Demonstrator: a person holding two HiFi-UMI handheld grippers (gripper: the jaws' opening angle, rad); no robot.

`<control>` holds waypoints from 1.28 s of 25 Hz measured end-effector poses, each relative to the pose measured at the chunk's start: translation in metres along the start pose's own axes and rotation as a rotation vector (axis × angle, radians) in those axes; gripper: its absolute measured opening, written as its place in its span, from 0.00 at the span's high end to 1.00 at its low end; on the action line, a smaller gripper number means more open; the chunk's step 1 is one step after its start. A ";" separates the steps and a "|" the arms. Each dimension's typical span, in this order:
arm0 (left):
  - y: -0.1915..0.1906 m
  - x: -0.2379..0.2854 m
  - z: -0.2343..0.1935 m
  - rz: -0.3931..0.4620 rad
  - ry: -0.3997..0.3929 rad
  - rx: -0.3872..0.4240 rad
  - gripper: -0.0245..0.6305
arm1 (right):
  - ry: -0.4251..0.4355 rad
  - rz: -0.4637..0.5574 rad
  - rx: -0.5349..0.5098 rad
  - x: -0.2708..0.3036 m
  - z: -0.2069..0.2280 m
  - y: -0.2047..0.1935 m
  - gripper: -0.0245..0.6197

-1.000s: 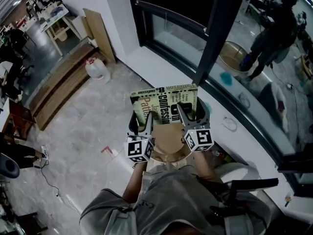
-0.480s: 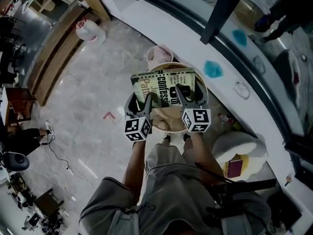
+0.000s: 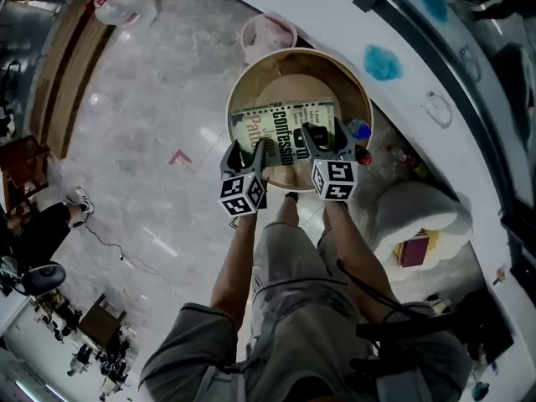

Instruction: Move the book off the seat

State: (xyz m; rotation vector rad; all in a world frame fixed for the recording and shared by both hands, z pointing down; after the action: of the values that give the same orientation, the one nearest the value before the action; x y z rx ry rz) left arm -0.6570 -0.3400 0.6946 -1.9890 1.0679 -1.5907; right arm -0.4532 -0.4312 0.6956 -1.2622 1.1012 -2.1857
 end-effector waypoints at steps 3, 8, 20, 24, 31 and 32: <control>-0.040 0.017 -0.016 -0.071 0.010 -0.024 0.56 | -0.017 -0.069 0.015 0.014 0.004 -0.045 0.45; -0.097 0.041 -0.046 -0.155 0.032 -0.064 0.56 | -0.023 -0.164 0.028 0.042 0.005 -0.111 0.45; -0.207 0.100 -0.081 -0.304 0.043 -0.112 0.56 | -0.061 -0.322 0.058 0.086 0.032 -0.230 0.45; -0.224 0.112 -0.087 -0.321 0.044 -0.104 0.56 | -0.060 -0.331 0.069 0.095 0.040 -0.252 0.45; -0.233 0.124 -0.087 -0.298 0.160 0.038 0.55 | -0.095 -0.397 -0.138 0.101 0.032 -0.268 0.44; -0.229 0.125 -0.088 -0.282 0.182 0.029 0.55 | -0.096 -0.402 -0.147 0.099 0.029 -0.270 0.44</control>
State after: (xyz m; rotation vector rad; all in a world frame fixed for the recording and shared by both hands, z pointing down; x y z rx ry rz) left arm -0.6573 -0.2725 0.9618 -2.0798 0.8480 -1.9527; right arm -0.4660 -0.3416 0.9704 -1.7647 1.0584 -2.3245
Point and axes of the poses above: the fingertips, and each gripper's own axes: x forward along the fingers, z to its right, y out of its top, the point moved 5 cm from there along -x, backward along the fingers
